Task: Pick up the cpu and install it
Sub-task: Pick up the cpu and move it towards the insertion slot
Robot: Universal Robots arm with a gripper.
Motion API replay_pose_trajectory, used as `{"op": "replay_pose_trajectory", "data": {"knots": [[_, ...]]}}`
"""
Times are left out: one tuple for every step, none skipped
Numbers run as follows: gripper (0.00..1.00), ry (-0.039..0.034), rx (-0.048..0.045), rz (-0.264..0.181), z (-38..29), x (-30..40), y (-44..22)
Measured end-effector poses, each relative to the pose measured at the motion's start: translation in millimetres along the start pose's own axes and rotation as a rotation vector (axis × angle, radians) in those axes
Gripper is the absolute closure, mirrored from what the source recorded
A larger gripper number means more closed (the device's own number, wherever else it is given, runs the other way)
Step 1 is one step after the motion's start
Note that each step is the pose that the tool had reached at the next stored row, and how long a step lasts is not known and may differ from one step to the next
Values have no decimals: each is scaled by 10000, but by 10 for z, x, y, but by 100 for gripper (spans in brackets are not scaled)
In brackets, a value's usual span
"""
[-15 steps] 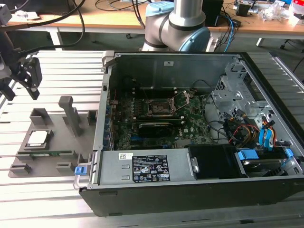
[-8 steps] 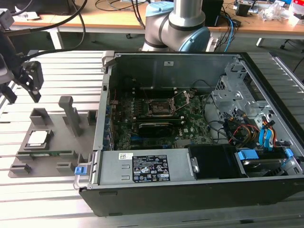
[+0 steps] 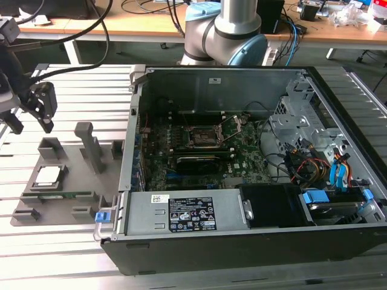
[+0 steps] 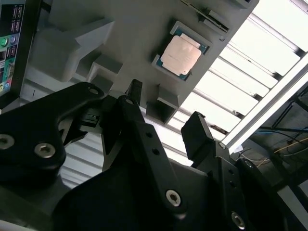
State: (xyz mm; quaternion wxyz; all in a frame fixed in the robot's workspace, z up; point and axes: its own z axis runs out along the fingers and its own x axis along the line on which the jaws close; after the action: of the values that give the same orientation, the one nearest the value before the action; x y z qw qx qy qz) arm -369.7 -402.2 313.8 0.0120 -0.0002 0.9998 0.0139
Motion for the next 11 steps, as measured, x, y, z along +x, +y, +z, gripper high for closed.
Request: {"op": "replay_pose_trajectory", "data": {"knots": [[40,0,10,0,18,0,-1],[40,1,38,-2,47,1,-1],[40,1,130,-9,54,2,-1],[40,0,442,-32,57,1,-1],[40,1,607,-49,58,1,-1],[40,2,617,-63,63,1,-1],[40,1,617,-67,73,1,-2],[40,1,617,-68,87,2,-2],[40,2,618,-68,99,2,-2],[40,1,618,-69,110,3,-2],[40,2,618,-68,121,3,-2]]}}
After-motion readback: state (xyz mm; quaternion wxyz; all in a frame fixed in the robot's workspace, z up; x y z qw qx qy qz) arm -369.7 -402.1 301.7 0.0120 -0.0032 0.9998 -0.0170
